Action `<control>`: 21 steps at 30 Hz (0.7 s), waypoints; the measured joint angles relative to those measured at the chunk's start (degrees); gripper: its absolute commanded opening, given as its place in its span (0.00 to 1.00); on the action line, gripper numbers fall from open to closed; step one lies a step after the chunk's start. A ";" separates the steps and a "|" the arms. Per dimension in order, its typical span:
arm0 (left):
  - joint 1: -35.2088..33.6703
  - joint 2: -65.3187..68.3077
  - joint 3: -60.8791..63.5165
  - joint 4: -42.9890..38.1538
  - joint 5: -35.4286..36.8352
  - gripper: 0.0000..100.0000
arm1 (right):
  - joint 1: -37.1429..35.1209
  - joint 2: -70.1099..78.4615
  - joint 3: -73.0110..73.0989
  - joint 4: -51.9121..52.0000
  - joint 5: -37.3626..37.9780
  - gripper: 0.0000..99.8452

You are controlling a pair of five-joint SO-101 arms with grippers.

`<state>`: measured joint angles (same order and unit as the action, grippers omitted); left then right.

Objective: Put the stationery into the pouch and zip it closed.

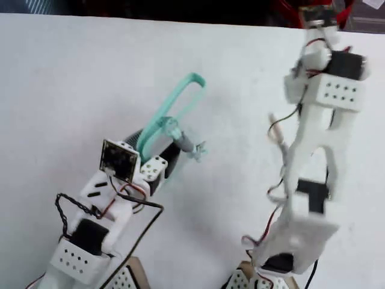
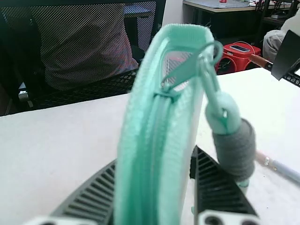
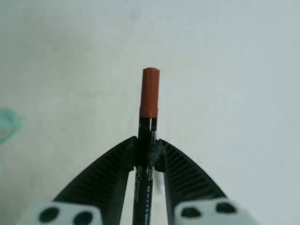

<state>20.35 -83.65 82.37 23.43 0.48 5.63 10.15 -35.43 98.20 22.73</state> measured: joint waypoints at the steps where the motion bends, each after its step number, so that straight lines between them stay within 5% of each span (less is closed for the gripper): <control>1: 0.00 0.00 0.00 0.00 0.00 0.19 | -1.85 -4.04 2.81 -0.79 0.00 0.02; 11: 0.00 0.00 0.00 0.00 0.00 0.19 | -18.64 -37.27 26.02 -24.62 -8.44 0.02; 21: 0.00 0.00 0.00 0.00 0.00 0.19 | -34.37 -48.88 44.31 -59.43 -8.88 0.02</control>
<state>20.35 -83.65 82.37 23.43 0.48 -28.75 -38.73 8.88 38.77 13.85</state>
